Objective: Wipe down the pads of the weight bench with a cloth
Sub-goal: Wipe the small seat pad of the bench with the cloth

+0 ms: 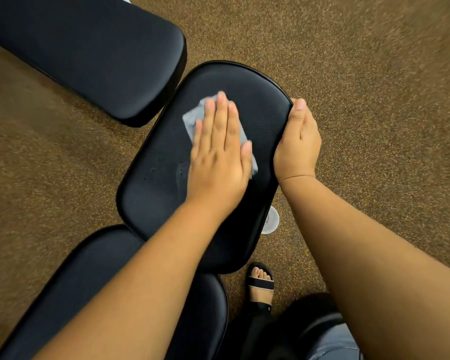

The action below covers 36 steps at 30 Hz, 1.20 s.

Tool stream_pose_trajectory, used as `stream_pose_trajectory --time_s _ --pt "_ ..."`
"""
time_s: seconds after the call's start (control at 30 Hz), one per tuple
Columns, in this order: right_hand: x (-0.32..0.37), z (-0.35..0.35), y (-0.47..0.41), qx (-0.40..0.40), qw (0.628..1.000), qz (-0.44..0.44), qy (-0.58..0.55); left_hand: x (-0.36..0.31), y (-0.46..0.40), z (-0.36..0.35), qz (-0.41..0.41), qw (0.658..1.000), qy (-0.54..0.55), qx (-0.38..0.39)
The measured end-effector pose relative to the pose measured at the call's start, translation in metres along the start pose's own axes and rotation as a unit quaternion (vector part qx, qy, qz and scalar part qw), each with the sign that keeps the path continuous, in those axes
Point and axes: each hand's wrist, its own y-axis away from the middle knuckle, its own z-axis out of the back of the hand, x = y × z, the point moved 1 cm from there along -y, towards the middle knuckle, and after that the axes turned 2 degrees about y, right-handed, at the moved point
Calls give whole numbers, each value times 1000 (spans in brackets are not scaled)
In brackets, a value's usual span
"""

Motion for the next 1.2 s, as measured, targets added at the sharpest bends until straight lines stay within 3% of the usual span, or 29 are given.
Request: stream_pose_trajectory --time_s 0.2,0.47,0.57,0.7,0.8,0.97,1.2 --pt "3 3 2 8 998 25 53 7 -58 9 -7 1000 -4 10" --pt "35 14 -14 45 977 100 182 4 54 -5 12 1000 -12 13" --pt "63 0 -25 70 954 170 237 5 65 -7 18 1000 -20 12" --pt "58 -15 -33 112 914 191 340 11 44 -4 16 1000 -17 7" --pt "54 -18 -28 61 908 206 359 22 9 5 20 1000 0 -2" --pt "56 -19 -26 57 911 200 357 29 -30 13 27 1000 -6 1" --pt "58 -18 -24 59 917 180 352 13 41 0 71 997 0 -12"
